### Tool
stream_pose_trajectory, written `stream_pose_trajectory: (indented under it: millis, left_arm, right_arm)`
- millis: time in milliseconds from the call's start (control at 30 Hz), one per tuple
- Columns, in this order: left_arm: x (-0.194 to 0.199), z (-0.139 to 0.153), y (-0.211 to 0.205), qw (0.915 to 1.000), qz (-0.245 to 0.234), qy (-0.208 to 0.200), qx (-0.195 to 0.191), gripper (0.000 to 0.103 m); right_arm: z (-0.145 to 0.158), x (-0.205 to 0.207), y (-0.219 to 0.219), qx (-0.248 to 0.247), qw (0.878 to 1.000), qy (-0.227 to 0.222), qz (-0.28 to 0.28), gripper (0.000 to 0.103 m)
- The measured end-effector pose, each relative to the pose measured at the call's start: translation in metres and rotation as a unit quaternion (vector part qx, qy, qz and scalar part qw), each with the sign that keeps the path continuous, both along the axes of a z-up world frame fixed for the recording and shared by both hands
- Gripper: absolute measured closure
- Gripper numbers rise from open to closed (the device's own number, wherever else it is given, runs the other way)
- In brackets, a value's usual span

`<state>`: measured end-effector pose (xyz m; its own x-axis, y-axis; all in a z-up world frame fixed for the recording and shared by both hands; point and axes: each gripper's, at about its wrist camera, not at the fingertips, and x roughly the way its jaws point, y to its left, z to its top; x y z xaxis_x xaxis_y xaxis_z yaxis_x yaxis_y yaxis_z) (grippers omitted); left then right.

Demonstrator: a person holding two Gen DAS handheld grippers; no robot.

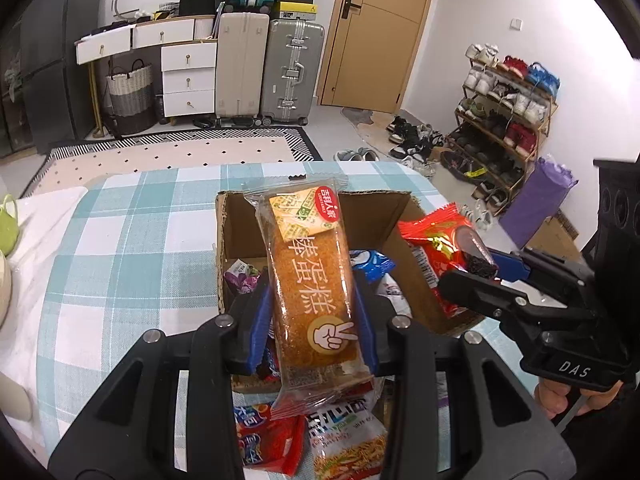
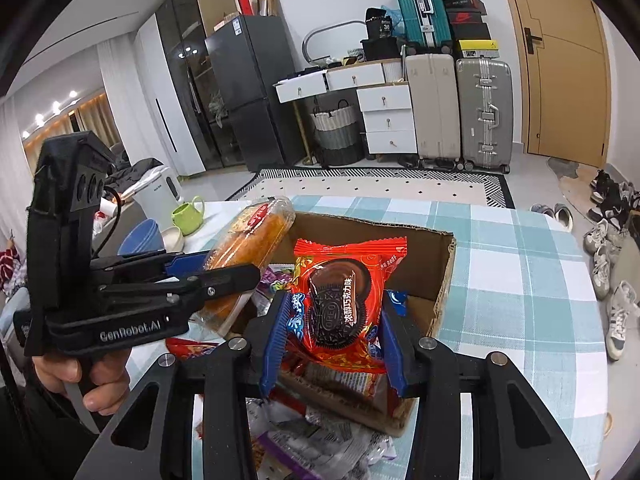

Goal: Organize snacks
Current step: 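Carry both packs into the cardboard box and open both grippers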

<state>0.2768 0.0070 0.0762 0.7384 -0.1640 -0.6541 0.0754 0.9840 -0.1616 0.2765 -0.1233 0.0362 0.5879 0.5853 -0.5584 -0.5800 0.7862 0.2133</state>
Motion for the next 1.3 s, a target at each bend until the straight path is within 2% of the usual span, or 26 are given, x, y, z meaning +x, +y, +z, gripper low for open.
stream_pose_trajectory:
  millis: [133, 700, 1300]
  left_arm:
    - [0.009, -0.008, -0.008, 0.9999, -0.007, 0.007, 0.012, 0.069]
    - [0.044, -0.029, -0.013, 0.9994, -0.009, 0.030, 0.018, 0.069]
    - [0.054, -0.050, -0.003, 0.9988, 0.012, 0.047, 0.011, 0.069]
  right_arm:
    - [-0.007, 0.009, 0.004, -0.003, 1.000, 0.004, 0.001, 0.061]
    - [-0.022, 0.033, 0.005, -0.014, 1.000, 0.014, -0.012, 0.061]
    - [-0.028, 0.037, 0.004, -0.023, 1.000, 0.018, -0.010, 0.061]
